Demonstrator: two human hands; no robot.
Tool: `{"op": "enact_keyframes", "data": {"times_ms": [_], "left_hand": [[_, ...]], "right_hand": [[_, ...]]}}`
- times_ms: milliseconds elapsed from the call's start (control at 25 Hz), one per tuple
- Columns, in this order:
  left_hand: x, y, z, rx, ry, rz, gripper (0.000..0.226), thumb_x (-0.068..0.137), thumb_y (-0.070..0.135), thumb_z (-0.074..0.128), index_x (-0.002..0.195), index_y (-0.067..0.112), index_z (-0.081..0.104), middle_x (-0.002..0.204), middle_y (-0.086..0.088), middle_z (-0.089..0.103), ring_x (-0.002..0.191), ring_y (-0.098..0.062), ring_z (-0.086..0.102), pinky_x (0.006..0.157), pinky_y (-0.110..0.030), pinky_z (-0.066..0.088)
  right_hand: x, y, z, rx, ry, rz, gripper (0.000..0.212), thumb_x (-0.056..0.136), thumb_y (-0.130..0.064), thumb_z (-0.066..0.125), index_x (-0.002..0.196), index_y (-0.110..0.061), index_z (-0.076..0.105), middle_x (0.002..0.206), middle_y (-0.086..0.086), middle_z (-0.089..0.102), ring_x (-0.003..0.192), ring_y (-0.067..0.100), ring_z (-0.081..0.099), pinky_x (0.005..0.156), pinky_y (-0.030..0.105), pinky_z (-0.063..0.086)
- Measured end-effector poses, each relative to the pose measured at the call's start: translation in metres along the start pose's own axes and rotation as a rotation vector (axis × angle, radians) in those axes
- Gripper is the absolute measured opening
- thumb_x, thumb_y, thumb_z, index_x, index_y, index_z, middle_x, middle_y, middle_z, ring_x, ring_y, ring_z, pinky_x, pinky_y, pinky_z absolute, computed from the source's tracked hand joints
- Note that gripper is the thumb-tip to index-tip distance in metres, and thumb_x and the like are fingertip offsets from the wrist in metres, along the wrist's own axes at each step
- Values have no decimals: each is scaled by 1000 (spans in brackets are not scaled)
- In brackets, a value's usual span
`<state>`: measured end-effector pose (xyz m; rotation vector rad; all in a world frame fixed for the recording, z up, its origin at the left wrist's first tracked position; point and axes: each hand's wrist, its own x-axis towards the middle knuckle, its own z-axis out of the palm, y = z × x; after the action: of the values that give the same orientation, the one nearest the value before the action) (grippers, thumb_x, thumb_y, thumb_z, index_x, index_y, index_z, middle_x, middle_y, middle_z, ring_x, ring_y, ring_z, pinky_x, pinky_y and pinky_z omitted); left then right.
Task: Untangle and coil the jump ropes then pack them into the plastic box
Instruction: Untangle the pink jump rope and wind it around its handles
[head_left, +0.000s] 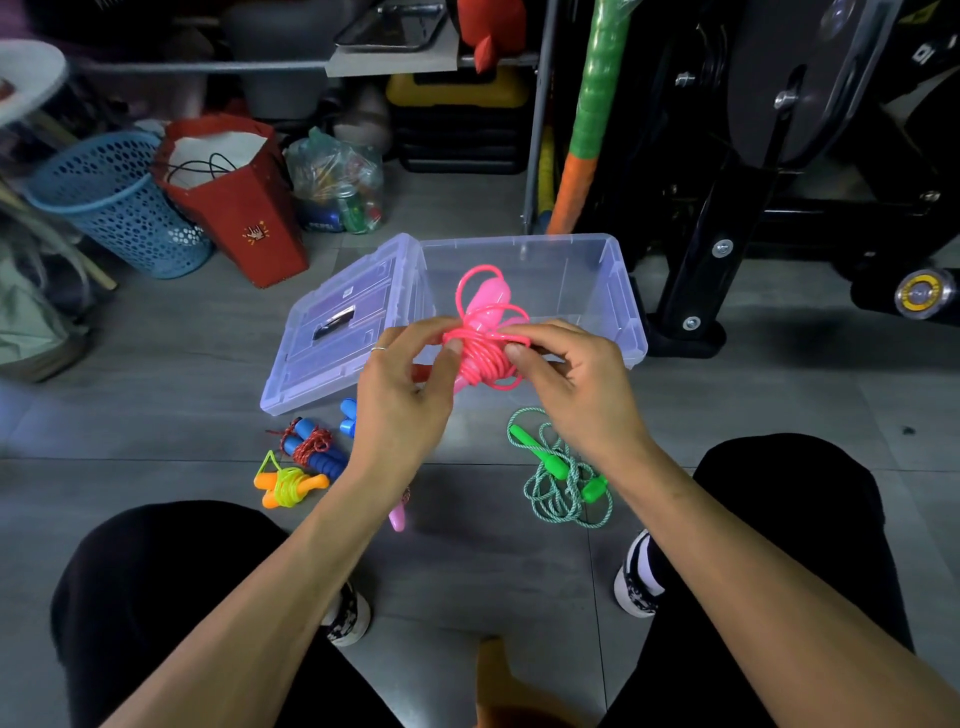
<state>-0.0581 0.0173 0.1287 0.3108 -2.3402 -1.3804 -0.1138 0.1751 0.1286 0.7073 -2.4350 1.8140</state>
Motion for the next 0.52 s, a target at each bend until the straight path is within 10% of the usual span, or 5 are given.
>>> {"op": "enact_keyframes", "data": {"times_ms": [240, 520], "left_hand": [[2, -2, -5, 578, 78, 385, 25, 90, 29, 49, 99, 13, 66, 94, -3, 64, 76, -27, 62, 48, -33, 47], [0, -1, -3, 668, -40, 442, 29, 90, 31, 41, 85, 7, 55, 83, -7, 54, 61, -29, 51, 45, -25, 24]], "right_hand": [[-3, -2, 8, 135, 17, 110, 15, 90, -12, 64, 101, -16, 74, 84, 6, 74, 80, 28, 69, 77, 50, 54], [-7, -8, 16, 40, 147, 88, 11, 87, -10, 68, 94, -15, 75, 78, -6, 71, 72, 11, 66, 73, 29, 55]]}}
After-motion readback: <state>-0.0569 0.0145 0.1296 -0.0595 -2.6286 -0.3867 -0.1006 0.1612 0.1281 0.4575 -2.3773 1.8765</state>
